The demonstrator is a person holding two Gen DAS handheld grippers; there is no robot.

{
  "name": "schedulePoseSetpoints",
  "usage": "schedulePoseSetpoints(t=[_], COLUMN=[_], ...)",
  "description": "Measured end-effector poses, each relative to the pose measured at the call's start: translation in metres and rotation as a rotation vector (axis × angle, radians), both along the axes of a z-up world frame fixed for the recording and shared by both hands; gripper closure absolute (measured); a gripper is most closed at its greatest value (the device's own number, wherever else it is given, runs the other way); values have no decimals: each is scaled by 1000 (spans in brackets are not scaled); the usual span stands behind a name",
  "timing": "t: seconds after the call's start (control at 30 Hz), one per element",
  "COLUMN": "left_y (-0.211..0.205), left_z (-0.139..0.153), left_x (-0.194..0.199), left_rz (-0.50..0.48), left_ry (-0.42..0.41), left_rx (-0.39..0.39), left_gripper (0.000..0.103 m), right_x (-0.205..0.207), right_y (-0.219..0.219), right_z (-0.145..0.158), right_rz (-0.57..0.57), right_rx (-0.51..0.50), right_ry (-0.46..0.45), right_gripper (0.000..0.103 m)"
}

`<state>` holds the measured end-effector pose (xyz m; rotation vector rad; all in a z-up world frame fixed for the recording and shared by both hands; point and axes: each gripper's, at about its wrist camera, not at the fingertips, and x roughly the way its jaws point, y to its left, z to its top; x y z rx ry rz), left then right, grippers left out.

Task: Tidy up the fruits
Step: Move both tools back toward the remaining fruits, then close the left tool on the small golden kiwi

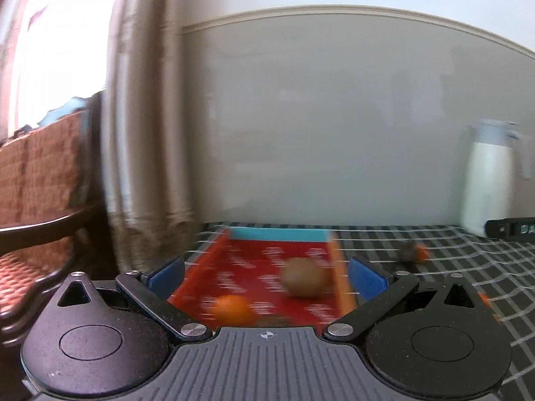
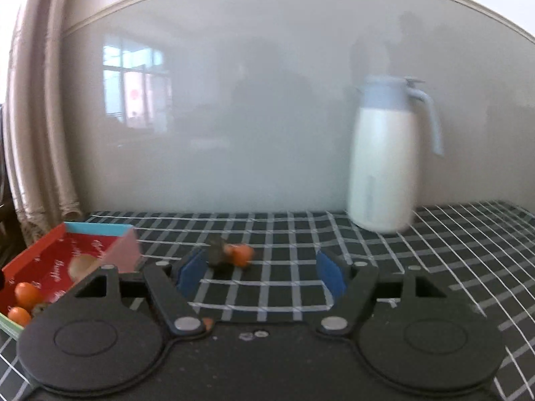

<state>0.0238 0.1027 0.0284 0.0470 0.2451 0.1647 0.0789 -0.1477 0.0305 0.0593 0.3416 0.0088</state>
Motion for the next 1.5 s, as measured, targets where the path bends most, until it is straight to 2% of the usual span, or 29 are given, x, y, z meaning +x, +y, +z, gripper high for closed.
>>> schedulePoseSetpoints(t=[0.2, 0.43, 0.6, 0.83, 0.93, 1.13, 1.2, 1.33, 1.5], left_y=[-63, -115, -136, -160, -171, -189, -195, -207, -204], left_z=[-7, -27, -40, -51, -55, -63, -66, -70, -71], left_x=[-3, 3, 12, 25, 31, 43, 47, 55, 58], left_rz=[-136, -245, -322, -326, -329, -327, -324, -331, -337], left_ry=[32, 128, 218, 264, 281, 313, 326, 355, 361], left_rx=[42, 83, 8, -61, -55, -50, -41, -6, -26], left_gripper=[0, 0, 0, 2, 14, 17, 24, 44, 56], right_x=[-13, -15, -17, -15, -8, -10, -11, -11, -6], right_y=[-37, -57, -61, -73, -78, -94, -101, -114, -122], right_z=[-1, -4, -4, -12, -21, -28, -31, -37, -44], right_rz=[-56, -67, -63, -82, -111, -150, -158, -174, -194], right_rx=[12, 18, 6, 3, -16, -29, -29, -34, -53], right_ry=[6, 20, 22, 57, 97, 125, 134, 156, 197], right_gripper=[30, 30, 30, 30, 30, 30, 29, 29, 25])
